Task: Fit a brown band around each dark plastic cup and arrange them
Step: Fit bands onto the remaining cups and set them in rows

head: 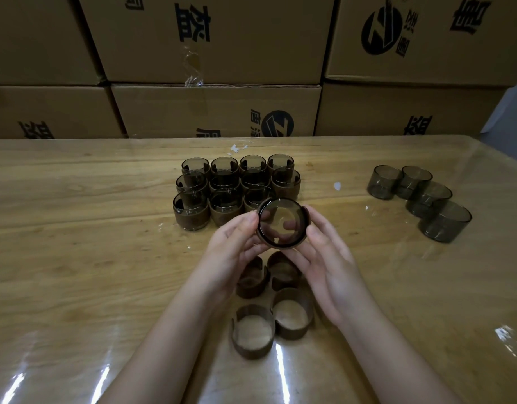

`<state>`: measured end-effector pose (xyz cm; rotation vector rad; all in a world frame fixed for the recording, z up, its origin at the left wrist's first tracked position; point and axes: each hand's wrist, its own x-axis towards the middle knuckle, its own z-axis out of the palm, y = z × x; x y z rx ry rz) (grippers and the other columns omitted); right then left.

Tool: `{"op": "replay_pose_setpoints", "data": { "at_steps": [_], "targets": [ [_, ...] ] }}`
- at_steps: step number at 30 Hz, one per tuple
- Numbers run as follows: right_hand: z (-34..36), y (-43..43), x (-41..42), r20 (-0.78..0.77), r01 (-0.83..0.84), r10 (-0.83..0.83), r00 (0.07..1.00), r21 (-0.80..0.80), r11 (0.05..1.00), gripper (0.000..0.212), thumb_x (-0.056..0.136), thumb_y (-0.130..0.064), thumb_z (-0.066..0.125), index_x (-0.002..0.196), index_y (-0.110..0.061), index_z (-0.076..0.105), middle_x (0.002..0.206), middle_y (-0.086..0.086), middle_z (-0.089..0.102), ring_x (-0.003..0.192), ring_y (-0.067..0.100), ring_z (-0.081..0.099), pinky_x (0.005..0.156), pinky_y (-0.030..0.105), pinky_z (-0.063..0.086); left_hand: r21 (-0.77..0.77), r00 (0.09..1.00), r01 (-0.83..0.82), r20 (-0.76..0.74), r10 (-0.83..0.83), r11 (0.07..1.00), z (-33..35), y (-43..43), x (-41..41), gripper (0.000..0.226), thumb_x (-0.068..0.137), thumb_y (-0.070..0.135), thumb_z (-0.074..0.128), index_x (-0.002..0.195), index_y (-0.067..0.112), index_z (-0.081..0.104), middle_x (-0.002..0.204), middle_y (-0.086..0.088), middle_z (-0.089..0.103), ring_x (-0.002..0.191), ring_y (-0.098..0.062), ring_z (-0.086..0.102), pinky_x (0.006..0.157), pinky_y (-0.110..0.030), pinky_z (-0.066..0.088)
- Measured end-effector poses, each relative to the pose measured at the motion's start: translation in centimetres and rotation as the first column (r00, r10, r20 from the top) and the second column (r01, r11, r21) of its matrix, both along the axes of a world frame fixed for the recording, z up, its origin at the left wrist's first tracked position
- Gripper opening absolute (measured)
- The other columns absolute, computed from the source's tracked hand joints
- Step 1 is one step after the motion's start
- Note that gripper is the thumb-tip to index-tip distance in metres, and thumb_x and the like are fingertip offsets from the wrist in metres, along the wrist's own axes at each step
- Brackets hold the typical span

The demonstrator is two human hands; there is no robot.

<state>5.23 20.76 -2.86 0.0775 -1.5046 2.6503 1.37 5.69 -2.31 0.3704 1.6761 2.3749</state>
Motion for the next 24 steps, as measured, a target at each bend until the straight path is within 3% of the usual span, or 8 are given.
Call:
{"op": "replay_pose_setpoints", "data": {
  "at_steps": [7, 15, 21, 24],
  "targets": [
    [0.2, 0.2, 0.1, 0.000, -0.070, 0.070, 0.998, -0.075, 0.995, 0.048, 0.084, -0.019, 0.054, 0.132, -0.018, 0.050, 0.119, 0.009, 0.069, 0.117, 0.023, 0.062, 0.092, 0.029, 0.053, 0.098, 0.999, 0.011, 0.050, -0.016, 0.995, -0.4, 0.1, -0.1, 0.029, 0.082, 0.036, 0.060, 0.098, 0.020, 0.078, 0.098, -0.008, 0.075, 0.094, -0.017, 0.070, 0.084, -0.028, 0.056],
    [0.5, 0.3, 0.0, 0.041, -0.096, 0.107, 0.993, -0.209, 0.973, 0.056, 0.085, -0.015, 0.050, 0.141, -0.010, 0.043, 0.126, 0.013, 0.065, 0.117, 0.022, 0.061, 0.092, 0.027, 0.053, 0.162, 0.994, 0.031, 0.096, -0.047, 0.986, -0.2, 0.7, 0.3, 0.035, 0.073, 0.043, 0.068, 0.095, 0.018, 0.078, 0.097, -0.009, 0.075, 0.093, -0.018, 0.069, 0.091, -0.033, 0.053],
    [0.3, 0.5, -0.3, 0.077, -0.099, 0.129, 0.989, -0.310, 0.945, 0.059, 0.084, -0.010, 0.049, 0.142, -0.004, 0.042, 0.135, 0.019, 0.057, 0.124, 0.026, 0.054, 0.103, 0.032, 0.044, 0.188, 0.990, 0.046, 0.119, -0.069, 0.981, -0.1, 1.0, 0.5, 0.029, 0.080, 0.038, 0.066, 0.094, 0.015, 0.078, 0.095, -0.009, 0.075, 0.089, -0.016, 0.069, 0.087, -0.030, 0.054],
    [0.2, 0.6, -0.3, 0.075, -0.107, 0.140, 0.987, -0.335, 0.936, 0.059, 0.085, -0.009, 0.048, 0.142, 0.000, 0.040, 0.137, 0.021, 0.053, 0.125, 0.028, 0.052, 0.104, 0.033, 0.043, 0.203, 0.990, 0.040, 0.123, -0.066, 0.978, 0.0, 1.1, 0.6, 0.033, 0.074, 0.038, 0.069, 0.094, 0.013, 0.078, 0.095, -0.011, 0.074, 0.089, -0.018, 0.070, 0.085, -0.029, 0.055]
  ]
}}
